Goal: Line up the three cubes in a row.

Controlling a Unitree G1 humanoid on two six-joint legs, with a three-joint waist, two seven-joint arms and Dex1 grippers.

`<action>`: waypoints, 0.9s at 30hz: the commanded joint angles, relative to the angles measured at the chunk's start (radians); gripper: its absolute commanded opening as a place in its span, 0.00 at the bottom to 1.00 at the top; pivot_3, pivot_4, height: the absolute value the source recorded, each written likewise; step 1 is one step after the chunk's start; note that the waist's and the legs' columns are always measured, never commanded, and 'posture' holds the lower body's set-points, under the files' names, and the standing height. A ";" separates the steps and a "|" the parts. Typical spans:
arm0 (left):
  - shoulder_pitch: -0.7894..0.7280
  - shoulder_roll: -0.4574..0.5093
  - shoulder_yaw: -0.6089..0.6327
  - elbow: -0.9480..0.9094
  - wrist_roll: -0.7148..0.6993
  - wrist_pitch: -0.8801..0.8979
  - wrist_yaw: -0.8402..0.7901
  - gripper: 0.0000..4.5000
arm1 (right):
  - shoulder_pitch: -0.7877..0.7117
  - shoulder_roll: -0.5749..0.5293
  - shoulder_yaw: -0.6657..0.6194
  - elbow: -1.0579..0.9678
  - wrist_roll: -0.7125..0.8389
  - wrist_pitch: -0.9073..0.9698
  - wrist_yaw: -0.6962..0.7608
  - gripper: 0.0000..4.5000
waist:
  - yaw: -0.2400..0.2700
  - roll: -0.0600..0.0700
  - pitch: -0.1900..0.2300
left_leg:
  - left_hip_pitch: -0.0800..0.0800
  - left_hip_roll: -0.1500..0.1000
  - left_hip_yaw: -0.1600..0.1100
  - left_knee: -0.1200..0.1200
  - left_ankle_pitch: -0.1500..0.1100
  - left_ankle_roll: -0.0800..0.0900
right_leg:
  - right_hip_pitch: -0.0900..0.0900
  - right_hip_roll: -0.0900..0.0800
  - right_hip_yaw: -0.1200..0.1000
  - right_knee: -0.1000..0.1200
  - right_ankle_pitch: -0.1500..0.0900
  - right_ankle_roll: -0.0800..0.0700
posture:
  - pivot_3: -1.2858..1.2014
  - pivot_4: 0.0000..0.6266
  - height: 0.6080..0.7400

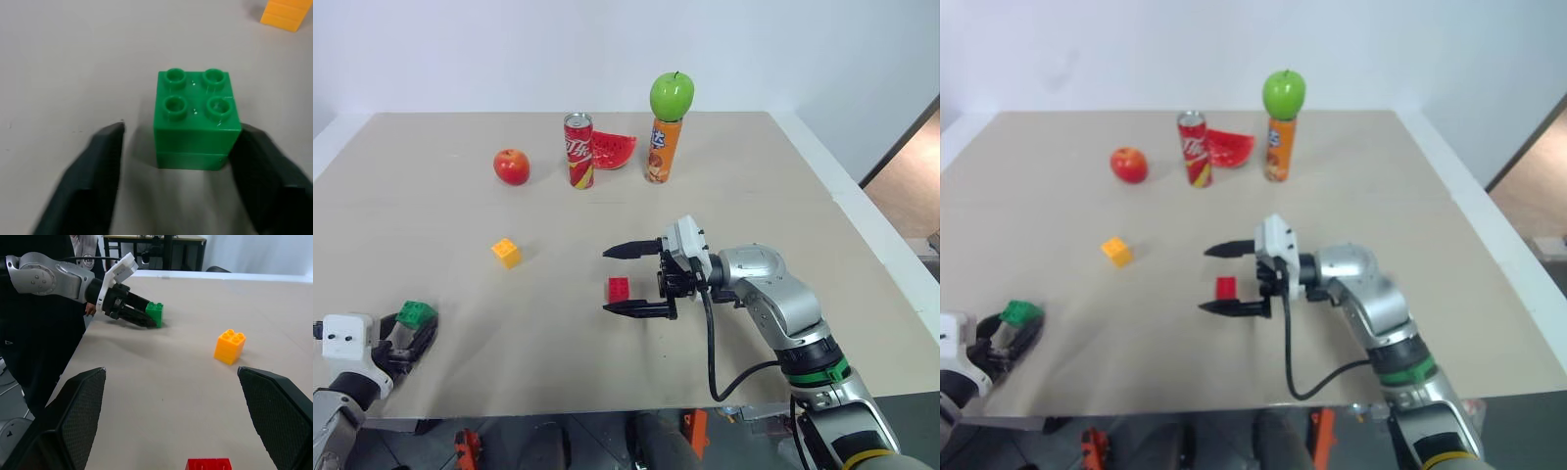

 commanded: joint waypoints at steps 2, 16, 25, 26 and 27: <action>-0.012 0.016 -0.005 0.009 0.028 -0.037 -0.005 0.30 | -0.001 -0.008 -0.014 -0.050 0.008 -0.009 -0.003 1.00 | 0.000 0.000 0.000 | 0.000 0.000 0.000 0.000 0.000 0.000 | 0.000 0.000 0.000 0.000 0.000 0.000 | 0.52 0.24 1.00; -0.033 0.071 -0.081 -0.067 0.052 -0.061 -0.095 0.29 | -0.012 -0.028 -0.023 -0.056 0.015 0.003 -0.004 1.00 | 0.001 0.000 0.000 | 0.000 0.000 0.000 0.000 0.000 0.000 | 0.000 0.000 0.000 0.000 0.000 0.000 | 0.52 0.24 1.00; -0.178 0.253 -0.278 -0.160 -0.041 -0.041 -0.424 0.29 | -0.034 -0.057 -0.042 -0.052 0.031 0.007 0.024 1.00 | 0.002 0.000 0.000 | -0.005 -0.001 -0.001 0.001 0.000 0.000 | -0.004 0.000 -0.001 0.001 0.002 0.004 | 0.52 0.24 1.00; -0.223 0.272 -0.310 -0.138 -0.041 -0.038 -0.462 0.29 | -0.034 -0.061 -0.044 -0.051 0.030 0.005 0.024 1.00 | 0.002 0.000 0.000 | -0.005 0.000 -0.001 0.001 0.000 0.000 | -0.005 0.001 -0.001 0.001 0.003 0.004 | 0.52 0.24 1.00; -0.263 0.286 -0.339 -0.110 -0.038 -0.039 -0.497 0.29 | -0.035 -0.063 -0.044 -0.048 0.028 0.002 0.024 1.00 | 0.002 0.000 0.000 | -0.005 0.000 -0.001 0.001 0.000 0.000 | -0.005 0.001 -0.001 0.001 0.003 0.004 | 0.52 0.24 1.00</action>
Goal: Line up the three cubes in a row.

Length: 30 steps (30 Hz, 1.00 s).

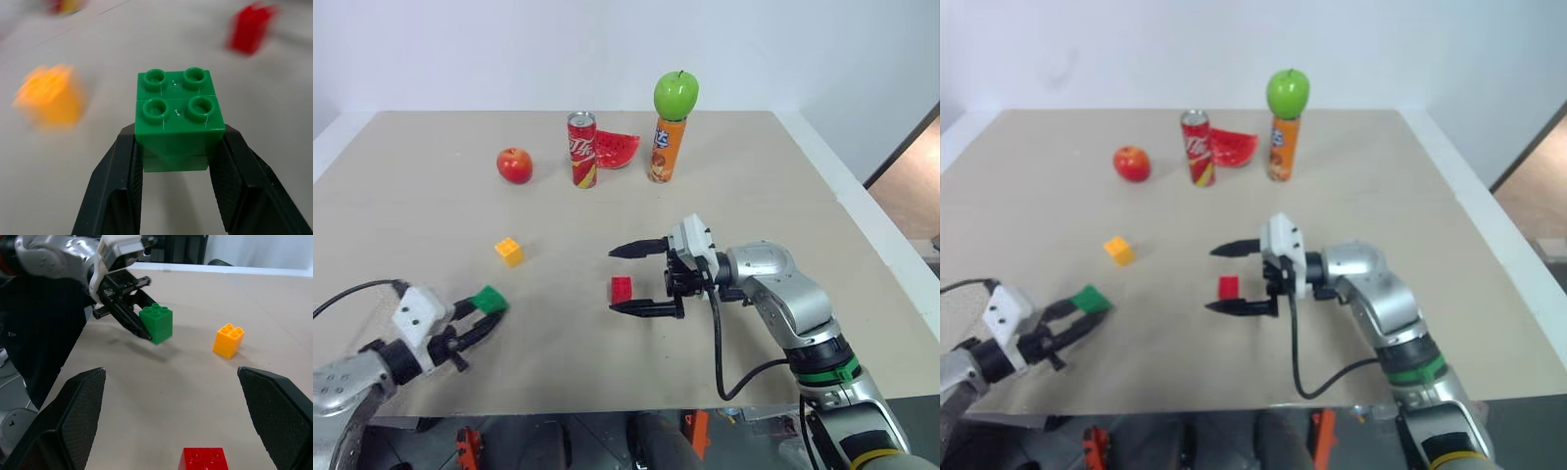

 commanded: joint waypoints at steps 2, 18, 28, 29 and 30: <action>-0.166 0.067 -0.122 0.095 0.008 -0.015 -0.172 0.29 | -0.020 -0.013 -0.032 -0.026 0.006 -0.019 0.006 1.00 | 0.000 0.000 0.000 | 0.000 0.000 0.000 0.000 0.000 0.000 | 0.000 0.001 0.000 0.000 0.000 0.000 | 0.52 0.24 1.00; -0.618 -0.027 -0.387 0.542 0.149 -0.203 -0.475 0.29 | 0.038 -0.038 -0.059 -0.078 -0.008 -0.015 -0.065 1.00 | 0.000 0.000 0.000 | -0.006 0.002 0.000 0.001 0.000 0.000 | -0.005 0.004 0.001 0.001 0.000 -0.001 | 0.52 0.24 1.00; -0.671 -0.081 -0.422 0.628 0.214 -0.291 -0.478 0.29 | 0.057 -0.053 -0.065 -0.111 0.012 0.021 -0.085 1.00 | -0.001 0.000 0.000 | -0.005 0.001 -0.001 0.004 0.000 0.000 | -0.004 0.004 0.002 0.006 0.000 -0.001 | 0.52 0.24 1.00; -0.673 -0.080 -0.421 0.635 0.217 -0.295 -0.478 0.29 | 0.058 -0.053 -0.066 -0.114 0.017 0.027 -0.085 1.00 | -0.001 0.000 0.000 | -0.005 0.001 -0.001 0.004 0.000 0.000 | -0.004 0.004 0.002 0.006 0.000 -0.001 | 0.52 0.24 1.00; -0.674 -0.079 -0.420 0.642 0.218 -0.297 -0.479 0.29 | 0.059 -0.054 -0.067 -0.115 0.021 0.032 -0.086 1.00 | -0.001 0.000 0.000 | -0.005 0.001 -0.001 0.004 0.000 0.000 | -0.004 0.005 0.002 0.006 0.000 -0.001 | 0.52 0.24 1.00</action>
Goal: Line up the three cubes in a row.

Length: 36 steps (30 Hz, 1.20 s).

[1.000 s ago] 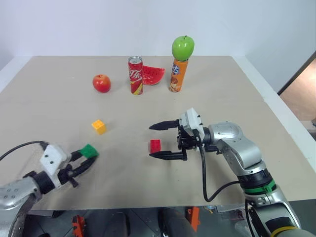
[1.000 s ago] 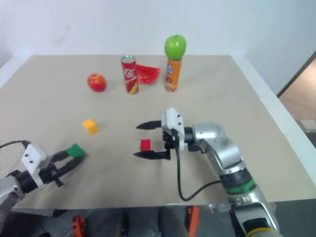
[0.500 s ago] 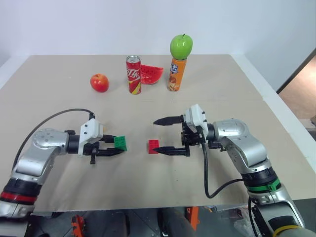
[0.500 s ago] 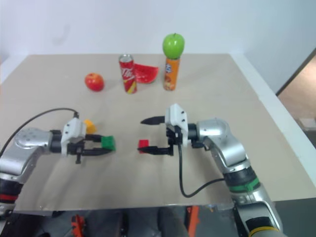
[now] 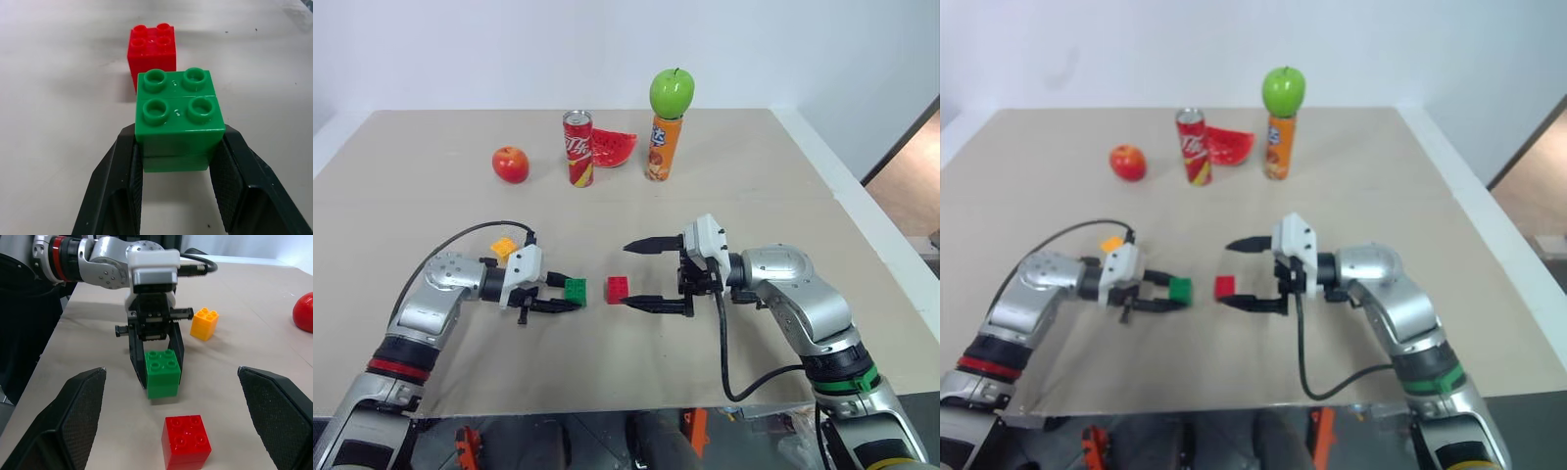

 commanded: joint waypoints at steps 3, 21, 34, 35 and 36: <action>-0.014 0.016 0.025 0.021 0.003 -0.029 -0.013 0.29 | -0.001 -0.008 -0.036 -0.047 0.033 0.013 -0.005 1.00 | 0.000 0.000 0.000 | 0.001 0.000 0.000 0.000 0.000 0.000 | 0.000 0.000 0.000 0.002 0.000 -0.001 | 0.52 0.24 1.00; -0.019 0.001 0.017 0.139 0.047 -0.112 0.014 0.29 | 0.004 -0.014 -0.029 -0.042 0.025 0.015 -0.002 1.00 | 0.000 0.000 0.000 | 0.001 0.000 0.000 0.005 0.000 0.000 | 0.000 0.001 0.000 0.007 -0.001 -0.001 | 0.52 0.24 1.00; -0.073 -0.011 0.012 0.251 0.077 -0.172 -0.008 0.74 | 0.010 -0.027 -0.034 -0.058 0.032 0.031 -0.007 1.00 | 0.000 0.000 0.000 | 0.003 0.000 0.000 0.007 0.003 0.005 | 0.002 0.001 0.000 0.008 0.004 -0.001 | 0.52 0.24 1.00; -0.075 -0.005 0.014 0.248 0.077 -0.175 -0.009 0.82 | 0.009 -0.028 -0.034 -0.057 0.033 0.032 -0.007 1.00 | -0.001 0.000 0.000 | 0.003 0.000 0.000 0.007 0.003 0.005 | 0.001 0.002 0.000 0.008 0.004 -0.001 | 0.52 0.24 1.00; -0.075 -0.001 0.015 0.247 0.078 -0.177 -0.011 0.90 | 0.008 -0.028 -0.034 -0.056 0.033 0.032 -0.007 1.00 | -0.001 0.000 0.000 | 0.003 0.000 0.000 0.007 0.003 0.005 | 0.001 0.002 0.001 0.008 0.004 -0.001 | 0.52 0.24 1.00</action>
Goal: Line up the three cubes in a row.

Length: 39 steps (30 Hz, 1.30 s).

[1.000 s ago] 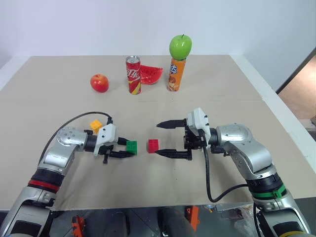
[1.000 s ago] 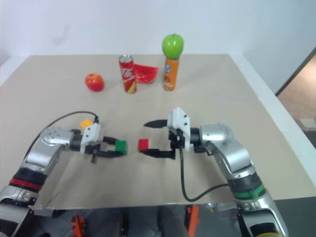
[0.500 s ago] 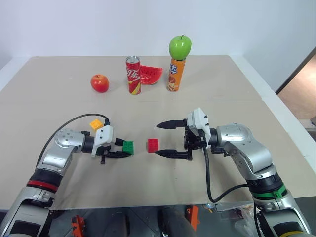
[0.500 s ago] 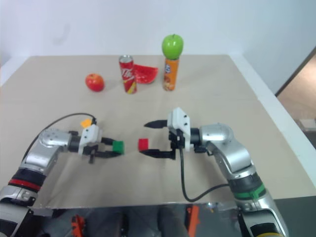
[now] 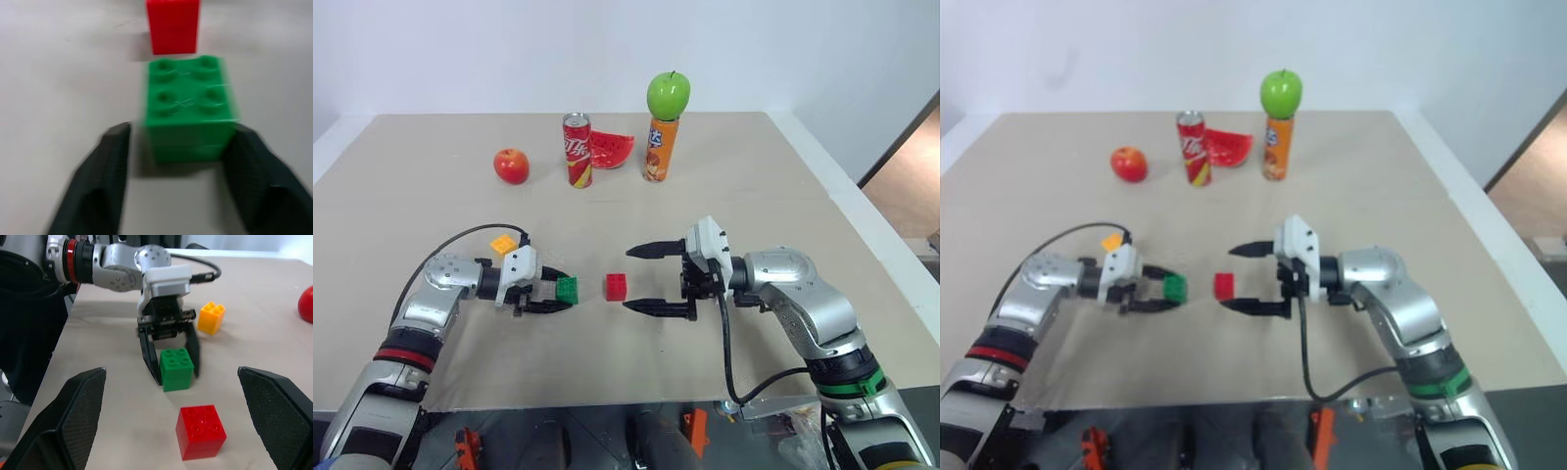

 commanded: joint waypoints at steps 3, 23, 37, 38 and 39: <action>0.014 0.054 0.034 -0.061 0.000 -0.008 -0.010 0.99 | -0.011 -0.006 -0.034 -0.041 0.021 0.000 -0.002 1.00 | 0.000 0.000 0.000 | -0.001 0.001 0.000 -0.001 0.000 0.000 | -0.001 0.001 0.000 0.000 -0.001 -0.001 | 0.52 0.24 1.00; 0.317 0.088 0.466 -0.770 -0.315 0.649 0.535 0.99 | -0.041 0.008 -0.023 0.034 0.009 -0.039 0.038 1.00 | 0.001 0.000 0.000 | 0.000 0.003 0.000 -0.005 0.000 0.000 | -0.002 0.002 -0.001 0.000 -0.002 -0.004 | 0.52 0.24 1.00; 0.364 -0.008 0.532 -0.625 -0.255 0.592 0.747 0.99 | -0.048 0.018 -0.012 0.071 -0.008 -0.071 0.053 1.00 | 0.001 0.000 0.000 | 0.001 0.002 0.000 -0.005 0.001 -0.001 | -0.002 0.002 -0.001 0.000 -0.001 -0.004 | 0.52 0.24 1.00; 0.356 -0.003 0.526 -0.605 -0.248 0.579 0.738 0.99 | -0.050 0.018 -0.012 0.072 -0.010 -0.071 0.053 1.00 | 0.001 0.000 0.000 | 0.001 0.002 0.000 -0.005 0.001 -0.001 | -0.001 0.002 -0.001 0.000 -0.001 -0.004 | 0.52 0.24 1.00; 0.345 0.002 0.514 -0.575 -0.242 0.566 0.720 0.99 | -0.046 0.016 -0.014 0.069 -0.010 -0.071 0.053 1.00 | 0.001 0.000 0.000 | 0.001 0.002 0.000 -0.005 0.001 -0.001 | -0.002 0.002 -0.001 0.000 -0.001 -0.004 | 0.52 0.24 1.00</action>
